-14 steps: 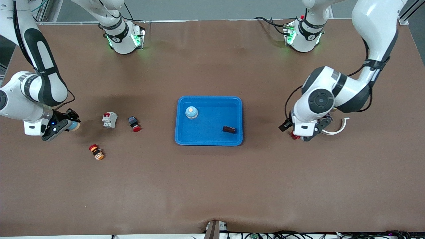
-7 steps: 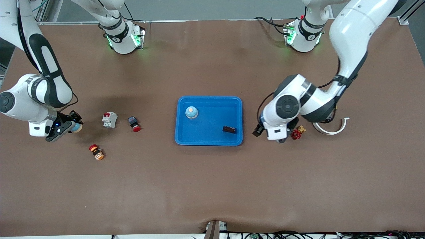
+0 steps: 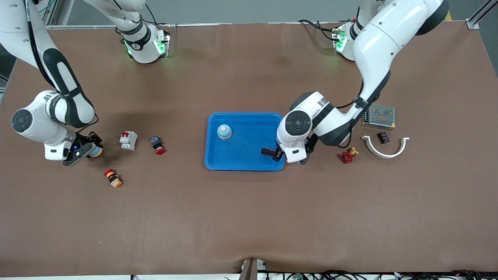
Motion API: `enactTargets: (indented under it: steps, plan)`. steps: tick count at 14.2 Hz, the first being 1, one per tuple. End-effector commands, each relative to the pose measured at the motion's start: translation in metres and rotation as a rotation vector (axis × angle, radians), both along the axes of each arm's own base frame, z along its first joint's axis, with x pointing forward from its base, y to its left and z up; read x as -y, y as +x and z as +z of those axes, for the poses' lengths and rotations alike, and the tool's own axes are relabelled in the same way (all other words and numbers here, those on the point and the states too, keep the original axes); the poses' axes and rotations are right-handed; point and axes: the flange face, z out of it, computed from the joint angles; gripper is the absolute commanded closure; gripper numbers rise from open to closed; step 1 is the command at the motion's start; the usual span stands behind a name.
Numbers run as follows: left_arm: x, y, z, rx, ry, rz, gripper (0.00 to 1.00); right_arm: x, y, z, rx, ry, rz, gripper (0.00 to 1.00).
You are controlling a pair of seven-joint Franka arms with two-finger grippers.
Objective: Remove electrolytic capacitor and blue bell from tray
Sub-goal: 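Return the left gripper to the tray and grasp the second capacitor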
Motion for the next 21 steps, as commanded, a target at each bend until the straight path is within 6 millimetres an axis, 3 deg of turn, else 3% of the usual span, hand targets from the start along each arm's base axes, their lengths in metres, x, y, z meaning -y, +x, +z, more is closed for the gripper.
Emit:
enactTargets:
  steps: [1, 4, 6, 8, 13, 15, 17, 19, 21]
  plan:
    - [0.019, 0.007, -0.010, 0.033, -0.024, 0.063, 0.19, 0.002, -0.005, -0.002, 0.010, 0.018, 0.001, 0.58]
    - [0.033, 0.000, -0.026, 0.054, -0.003, 0.073, 0.27, 0.002, -0.005, -0.003, 0.009, 0.019, 0.000, 0.54]
    - [0.037, -0.002, -0.029, 0.065, -0.007, 0.079, 0.32, 0.001, -0.003, -0.002, 0.014, 0.030, -0.018, 0.21]
    - [0.039, 0.000, -0.030, 0.077, -0.028, 0.101, 0.32, 0.000, -0.003, -0.002, 0.013, 0.035, -0.026, 0.00]
    - [0.042, -0.003, -0.044, 0.074, -0.028, 0.102, 0.47, -0.003, 0.008, 0.012, 0.015, 0.039, -0.022, 0.00]
    - [0.043, -0.006, -0.051, 0.066, -0.024, 0.099, 0.57, -0.003, 0.030, 0.040, -0.024, 0.061, -0.017, 0.00]
    - [0.043, -0.005, -0.050, 0.070, -0.030, 0.092, 0.79, -0.003, 0.056, 0.074, -0.038, 0.071, -0.057, 0.00]
    - [0.042, -0.003, -0.046, 0.077, -0.032, 0.086, 1.00, -0.023, 0.079, 0.113, -0.061, 0.076, -0.108, 0.00]
    - [0.036, 0.005, -0.037, 0.091, -0.037, 0.099, 1.00, -0.064, 0.097, 0.157, -0.099, 0.060, -0.191, 0.00]
